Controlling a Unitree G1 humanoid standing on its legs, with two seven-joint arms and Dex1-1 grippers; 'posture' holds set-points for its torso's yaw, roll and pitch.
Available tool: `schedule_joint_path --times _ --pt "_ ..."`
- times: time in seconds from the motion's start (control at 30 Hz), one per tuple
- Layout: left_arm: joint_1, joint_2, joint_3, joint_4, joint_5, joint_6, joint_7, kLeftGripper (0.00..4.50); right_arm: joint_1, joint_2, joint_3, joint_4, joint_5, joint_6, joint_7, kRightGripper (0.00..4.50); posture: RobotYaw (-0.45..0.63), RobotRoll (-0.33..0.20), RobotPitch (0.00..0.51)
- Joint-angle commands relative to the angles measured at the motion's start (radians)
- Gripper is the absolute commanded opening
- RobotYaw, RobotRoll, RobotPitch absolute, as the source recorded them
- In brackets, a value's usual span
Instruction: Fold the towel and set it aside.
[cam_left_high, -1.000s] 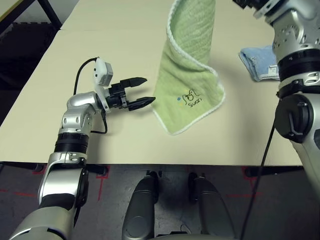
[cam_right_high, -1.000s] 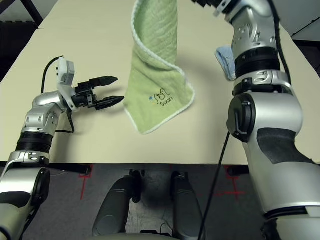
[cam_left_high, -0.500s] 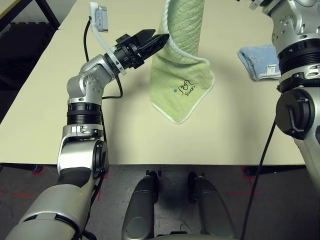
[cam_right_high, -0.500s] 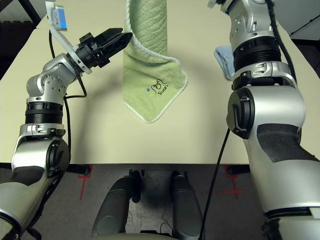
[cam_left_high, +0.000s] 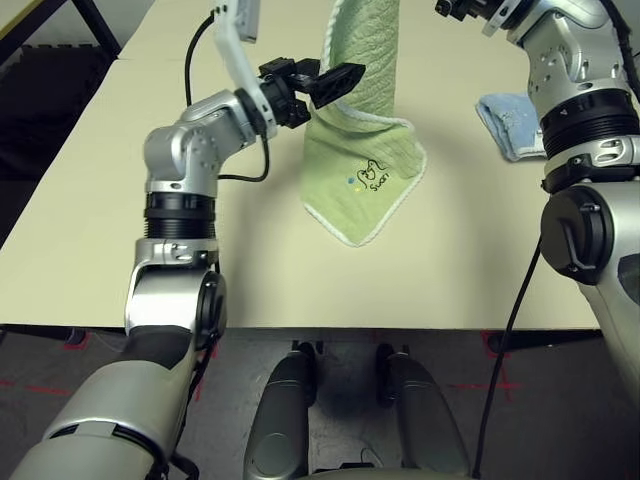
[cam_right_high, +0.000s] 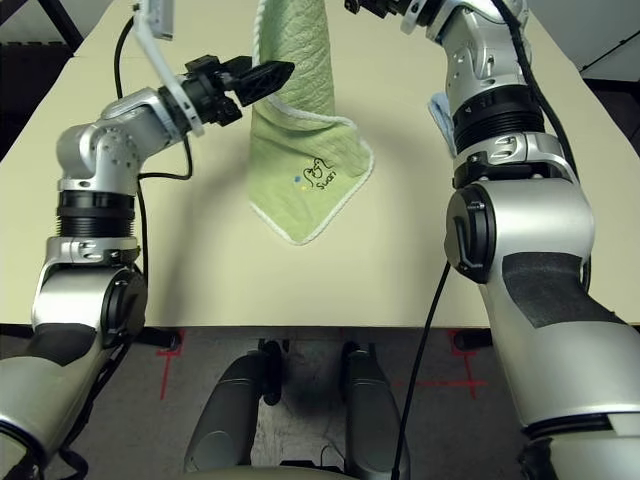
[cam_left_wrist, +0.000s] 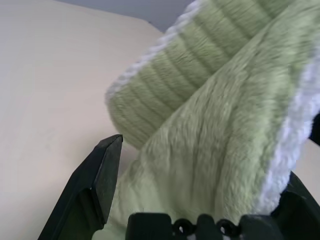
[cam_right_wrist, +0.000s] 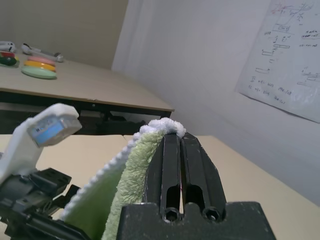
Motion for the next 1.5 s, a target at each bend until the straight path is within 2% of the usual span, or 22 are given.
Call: schedule_joint_path --times 0.03,0.3,0.7,0.9,1.2,1.37,1.5 --pt "-0.018 -0.006 -0.027 0.085 0.059 -0.037 0.020 4.50 -0.045 -0.013 -0.037 -0.011 0.035 -0.018 -0.022 0.03 0.07 0.000 0.242" --pt "0.025 0.041 -0.050 0.135 0.130 -0.093 -0.017 4.50 -0.134 -0.060 -0.071 0.059 0.032 -0.089 -0.084 0.03 0.06 0.000 0.244" --pt "0.092 0.099 -0.067 0.154 0.184 -0.153 -0.091 4.50 -0.259 -0.077 -0.064 0.164 -0.014 -0.168 -0.140 0.03 0.06 0.000 0.244" --pt "0.162 0.158 -0.082 0.074 0.177 -0.142 -0.189 4.50 -0.268 -0.080 -0.045 0.210 -0.064 -0.160 -0.196 0.03 0.08 0.000 0.247" --pt "0.299 0.267 -0.125 -0.133 0.175 -0.118 -0.340 4.50 -0.248 -0.082 -0.035 0.228 -0.105 -0.150 -0.249 0.03 0.09 0.000 0.250" --pt "0.339 0.313 -0.150 -0.164 0.184 -0.112 -0.397 4.50 -0.249 -0.086 -0.036 0.230 -0.108 -0.148 -0.252 0.03 0.09 0.000 0.248" --pt "0.361 0.345 -0.184 -0.168 0.209 -0.160 -0.445 4.50 -0.249 -0.087 -0.035 0.230 -0.108 -0.146 -0.250 0.03 0.09 0.000 0.247"
